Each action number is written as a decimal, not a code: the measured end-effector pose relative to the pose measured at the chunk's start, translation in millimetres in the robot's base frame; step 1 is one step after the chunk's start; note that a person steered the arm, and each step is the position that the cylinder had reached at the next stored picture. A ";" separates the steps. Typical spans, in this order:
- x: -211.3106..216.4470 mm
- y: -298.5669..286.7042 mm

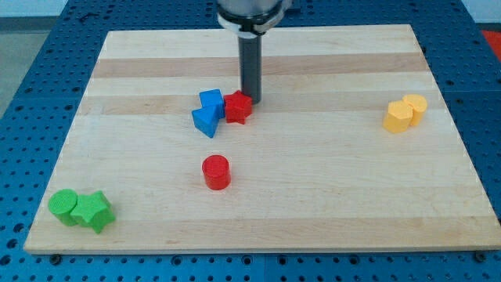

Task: Move the red circle below the red star

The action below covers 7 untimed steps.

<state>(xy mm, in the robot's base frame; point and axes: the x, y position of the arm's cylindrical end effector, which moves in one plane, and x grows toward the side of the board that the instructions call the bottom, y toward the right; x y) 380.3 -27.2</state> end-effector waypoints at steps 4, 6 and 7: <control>65.9 66.6; 146.2 74.8; 160.4 34.9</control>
<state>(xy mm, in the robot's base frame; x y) 540.7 7.7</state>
